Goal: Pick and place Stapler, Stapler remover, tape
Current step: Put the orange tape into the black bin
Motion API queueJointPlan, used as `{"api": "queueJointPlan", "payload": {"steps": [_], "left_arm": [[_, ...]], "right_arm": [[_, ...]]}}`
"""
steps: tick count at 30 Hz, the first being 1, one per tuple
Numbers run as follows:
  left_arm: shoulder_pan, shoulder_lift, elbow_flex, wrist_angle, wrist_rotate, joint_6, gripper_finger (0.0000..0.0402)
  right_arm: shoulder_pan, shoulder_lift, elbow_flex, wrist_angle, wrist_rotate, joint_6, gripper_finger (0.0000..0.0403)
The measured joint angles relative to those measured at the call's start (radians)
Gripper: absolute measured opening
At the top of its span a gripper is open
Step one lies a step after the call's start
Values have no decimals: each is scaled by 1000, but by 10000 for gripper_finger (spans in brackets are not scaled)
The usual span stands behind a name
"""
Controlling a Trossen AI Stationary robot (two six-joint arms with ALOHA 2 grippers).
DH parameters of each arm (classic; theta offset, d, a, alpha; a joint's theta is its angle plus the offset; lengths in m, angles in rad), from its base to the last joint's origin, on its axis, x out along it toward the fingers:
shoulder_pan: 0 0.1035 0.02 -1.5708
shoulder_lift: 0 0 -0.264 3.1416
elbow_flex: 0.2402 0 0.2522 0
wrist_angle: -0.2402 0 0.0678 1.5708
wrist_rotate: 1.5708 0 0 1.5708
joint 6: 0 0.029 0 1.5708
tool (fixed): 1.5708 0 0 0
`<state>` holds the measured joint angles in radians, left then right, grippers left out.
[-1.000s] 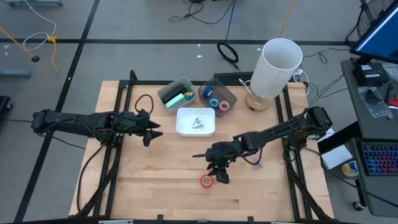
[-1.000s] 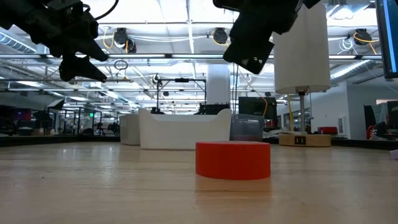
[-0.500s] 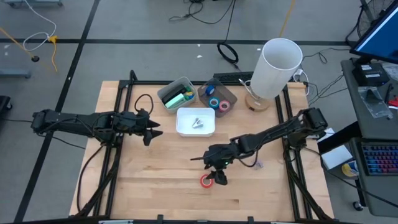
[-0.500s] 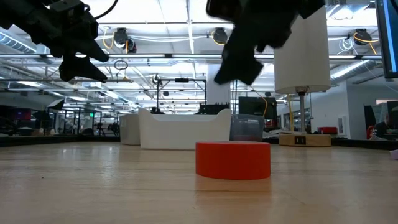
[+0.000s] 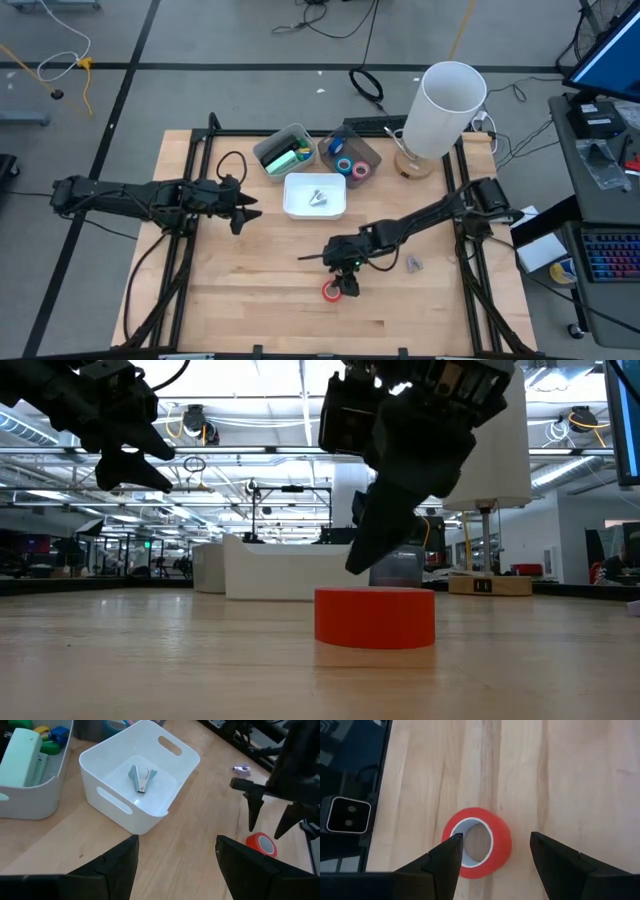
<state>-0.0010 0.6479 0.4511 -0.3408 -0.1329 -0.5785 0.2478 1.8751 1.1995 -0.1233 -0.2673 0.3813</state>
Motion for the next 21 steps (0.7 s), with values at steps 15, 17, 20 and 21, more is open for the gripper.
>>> {"api": "queueJointPlan", "payload": {"steps": [15,17,20,21], "left_arm": [[0,0,0,0,-10,-7,262],[0,0,0,0,-10,-7,262],[0,0,0,0,-10,-7,262],[0,0,0,0,-10,-7,262]], "right_arm": [[8,104,2,41,-45,23,194],[8,104,2,34,-28,32,170],[9,105,2,27,-25,59,119],[9,105,2,23,-26,64,100]]}}
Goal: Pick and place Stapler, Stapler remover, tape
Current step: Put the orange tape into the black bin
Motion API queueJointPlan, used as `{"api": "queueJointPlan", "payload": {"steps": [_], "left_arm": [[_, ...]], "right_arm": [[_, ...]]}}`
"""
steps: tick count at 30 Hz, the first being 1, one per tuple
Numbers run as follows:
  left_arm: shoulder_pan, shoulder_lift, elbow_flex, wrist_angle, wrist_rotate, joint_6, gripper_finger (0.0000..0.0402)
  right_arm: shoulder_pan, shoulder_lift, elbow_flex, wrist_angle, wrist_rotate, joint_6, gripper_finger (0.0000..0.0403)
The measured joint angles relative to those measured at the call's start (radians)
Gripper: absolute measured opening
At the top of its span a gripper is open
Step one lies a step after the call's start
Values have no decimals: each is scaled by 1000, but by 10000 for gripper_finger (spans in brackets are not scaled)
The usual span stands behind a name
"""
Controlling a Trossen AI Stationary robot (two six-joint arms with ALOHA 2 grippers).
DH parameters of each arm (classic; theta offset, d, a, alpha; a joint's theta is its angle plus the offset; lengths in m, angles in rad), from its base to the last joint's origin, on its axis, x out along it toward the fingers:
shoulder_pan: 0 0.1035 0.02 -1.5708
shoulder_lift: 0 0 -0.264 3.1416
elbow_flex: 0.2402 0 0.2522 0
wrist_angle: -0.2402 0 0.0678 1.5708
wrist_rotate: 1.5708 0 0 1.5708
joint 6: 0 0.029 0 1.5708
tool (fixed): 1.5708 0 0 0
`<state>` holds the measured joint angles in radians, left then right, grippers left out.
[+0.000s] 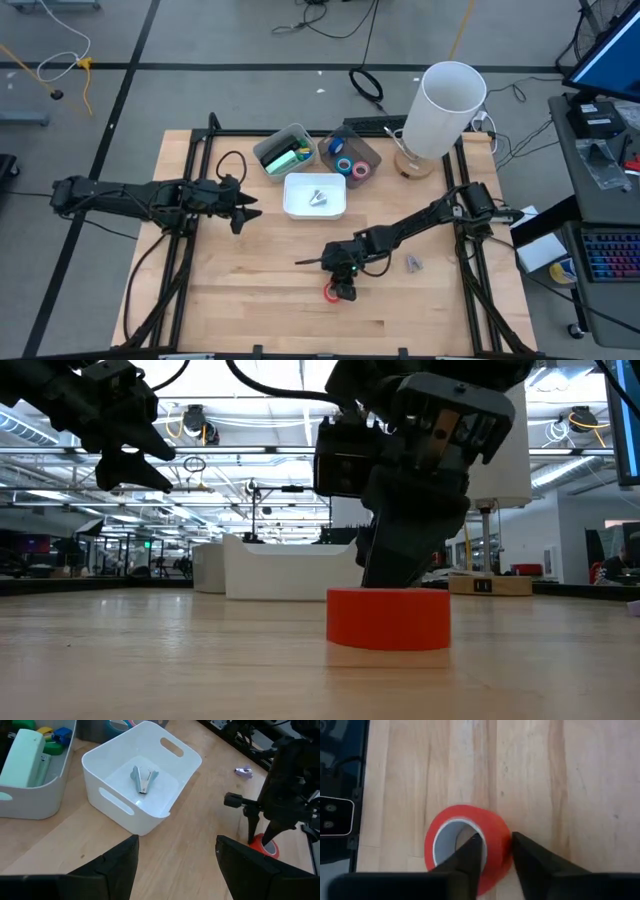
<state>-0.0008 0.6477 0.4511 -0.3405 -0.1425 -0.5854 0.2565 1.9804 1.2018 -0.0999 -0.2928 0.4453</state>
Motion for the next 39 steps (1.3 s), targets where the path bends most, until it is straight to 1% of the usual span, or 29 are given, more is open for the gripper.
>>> {"api": "queueJointPlan", "payload": {"steps": [4,7,10,14,16,17,19,21,24,27,32,34,35,36,39], "left_arm": [[0,0,0,0,0,0,262],[0,0,0,0,0,0,262],[0,0,0,0,0,4,262],[0,0,0,0,0,4,262],[0,0,0,0,0,4,262],[0,0,0,0,0,4,262],[0,0,0,0,1,5,262],[0,0,0,1,1,5,262],[0,0,0,1,1,5,262],[0,0,0,1,1,6,262],[0,0,0,1,1,6,262],[0,0,0,1,1,6,262],[0,0,0,1,1,6,262],[0,0,0,1,1,6,262],[0,0,0,1,1,6,262]], "right_arm": [[-3,-5,1,-3,-3,14,30],[-15,-22,-1,-20,-25,16,29],[-40,-63,-6,-38,-83,53,28],[-89,-179,-3,-3,-120,84,28],[-115,-246,-3,12,-89,82,28],[-130,-281,-3,20,-51,72,28],[-162,-354,-3,28,64,34,28],[-193,-421,-2,33,218,-23,28],[-230,-487,-2,34,485,-117,28],[-270,-515,-2,60,723,-183,28],[-344,-502,-2,94,1020,-213,28],[-374,-470,0,93,1117,-183,29],[-390,-455,-2,78,1147,-166,32],[-406,-440,-4,70,1159,-147,36],[-451,-388,-1,79,1125,-90,43]]}}
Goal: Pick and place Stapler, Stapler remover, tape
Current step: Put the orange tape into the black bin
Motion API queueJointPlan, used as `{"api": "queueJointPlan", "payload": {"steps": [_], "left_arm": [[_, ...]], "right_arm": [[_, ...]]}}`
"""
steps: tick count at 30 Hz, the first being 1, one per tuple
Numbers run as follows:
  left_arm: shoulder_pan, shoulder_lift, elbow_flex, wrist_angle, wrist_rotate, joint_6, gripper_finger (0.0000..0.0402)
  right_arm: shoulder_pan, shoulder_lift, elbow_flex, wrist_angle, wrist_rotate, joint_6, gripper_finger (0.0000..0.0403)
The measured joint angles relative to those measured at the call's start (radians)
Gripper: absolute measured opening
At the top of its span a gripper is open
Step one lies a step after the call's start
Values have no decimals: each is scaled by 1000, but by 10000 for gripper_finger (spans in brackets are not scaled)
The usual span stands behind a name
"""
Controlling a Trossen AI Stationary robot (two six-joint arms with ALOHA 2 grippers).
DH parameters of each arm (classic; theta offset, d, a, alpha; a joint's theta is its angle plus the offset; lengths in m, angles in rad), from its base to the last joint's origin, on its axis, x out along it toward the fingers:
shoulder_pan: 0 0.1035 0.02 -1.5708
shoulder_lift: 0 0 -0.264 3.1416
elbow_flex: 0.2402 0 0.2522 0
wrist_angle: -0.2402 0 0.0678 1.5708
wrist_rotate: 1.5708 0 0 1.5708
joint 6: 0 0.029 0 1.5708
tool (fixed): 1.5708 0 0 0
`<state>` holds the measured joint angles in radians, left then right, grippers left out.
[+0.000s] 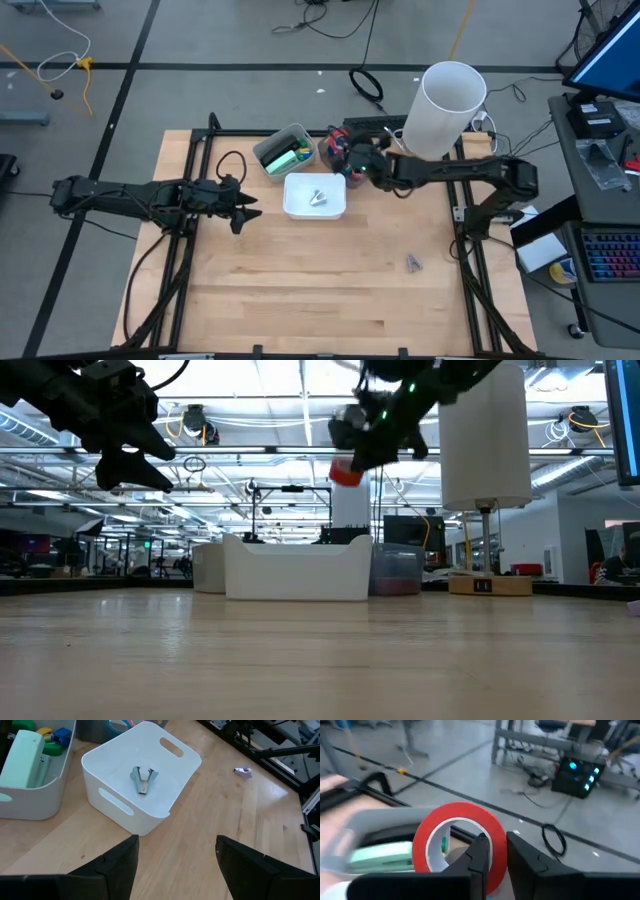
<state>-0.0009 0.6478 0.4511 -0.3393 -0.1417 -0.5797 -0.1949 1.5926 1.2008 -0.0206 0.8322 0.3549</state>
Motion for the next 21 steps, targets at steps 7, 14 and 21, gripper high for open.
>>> {"api": "queueJointPlan", "payload": {"steps": [7,14,21], "left_arm": [[0,0,0,0,0,0,262],[0,0,0,0,0,-1,262],[0,0,0,0,-18,26,262]], "right_arm": [[-80,112,-1,-46,-36,110,30],[-146,160,-1,-177,-99,242,40],[-192,161,-19,-239,-204,297,38]]}}
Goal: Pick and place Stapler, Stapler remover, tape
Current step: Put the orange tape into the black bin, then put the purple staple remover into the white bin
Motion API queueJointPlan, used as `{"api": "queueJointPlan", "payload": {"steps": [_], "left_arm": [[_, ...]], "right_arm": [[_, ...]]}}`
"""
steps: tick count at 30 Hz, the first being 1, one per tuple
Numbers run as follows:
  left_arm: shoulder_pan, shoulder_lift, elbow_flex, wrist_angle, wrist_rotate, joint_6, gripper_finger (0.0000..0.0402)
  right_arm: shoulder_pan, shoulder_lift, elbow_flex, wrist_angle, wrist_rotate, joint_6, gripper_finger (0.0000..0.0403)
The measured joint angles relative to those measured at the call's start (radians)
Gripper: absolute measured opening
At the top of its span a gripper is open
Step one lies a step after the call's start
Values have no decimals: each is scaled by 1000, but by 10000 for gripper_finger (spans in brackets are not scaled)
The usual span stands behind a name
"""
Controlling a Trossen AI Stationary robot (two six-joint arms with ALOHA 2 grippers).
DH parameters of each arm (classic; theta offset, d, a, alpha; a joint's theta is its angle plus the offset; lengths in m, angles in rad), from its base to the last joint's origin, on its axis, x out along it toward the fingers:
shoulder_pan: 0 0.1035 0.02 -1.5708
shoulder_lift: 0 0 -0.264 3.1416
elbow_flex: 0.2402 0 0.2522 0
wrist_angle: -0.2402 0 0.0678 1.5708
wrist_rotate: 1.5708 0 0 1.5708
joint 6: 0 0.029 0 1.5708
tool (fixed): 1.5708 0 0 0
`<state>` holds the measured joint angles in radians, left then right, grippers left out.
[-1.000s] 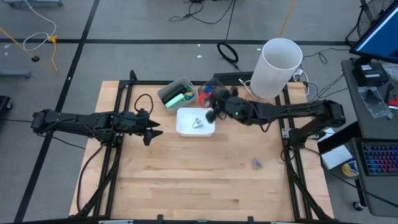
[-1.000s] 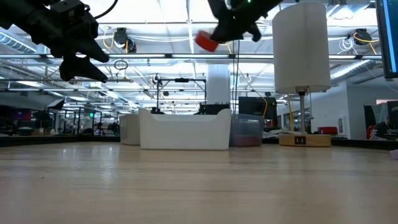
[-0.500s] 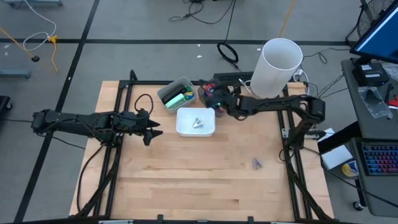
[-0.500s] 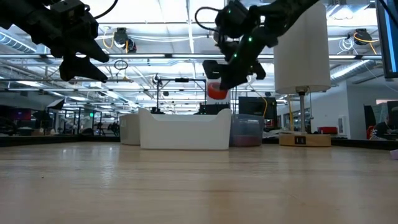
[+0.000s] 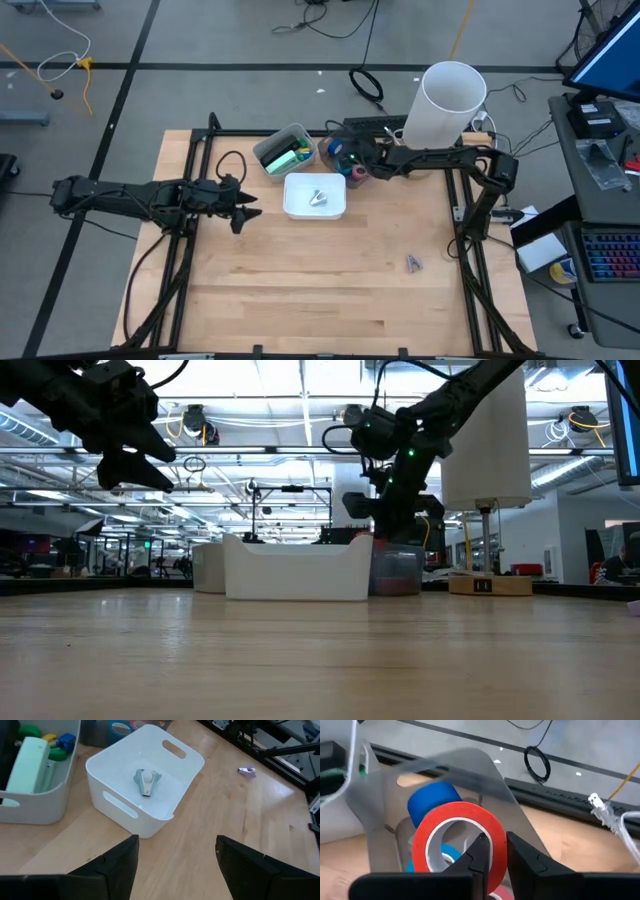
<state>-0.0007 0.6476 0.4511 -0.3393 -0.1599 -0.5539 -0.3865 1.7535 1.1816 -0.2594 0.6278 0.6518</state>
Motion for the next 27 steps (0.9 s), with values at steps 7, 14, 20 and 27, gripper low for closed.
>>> {"api": "queueJointPlan", "payload": {"steps": [7,14,20,27], "left_arm": [[0,0,0,0,-17,1,262],[0,0,0,0,-17,-1,262],[0,0,0,0,-17,-1,262],[0,0,0,0,-17,-1,262]], "right_arm": [[-33,1,-23,2,-48,18,43],[-61,2,-53,37,-133,22,60],[-75,2,-87,132,-161,22,107],[-85,1,-88,137,-165,22,156]]}}
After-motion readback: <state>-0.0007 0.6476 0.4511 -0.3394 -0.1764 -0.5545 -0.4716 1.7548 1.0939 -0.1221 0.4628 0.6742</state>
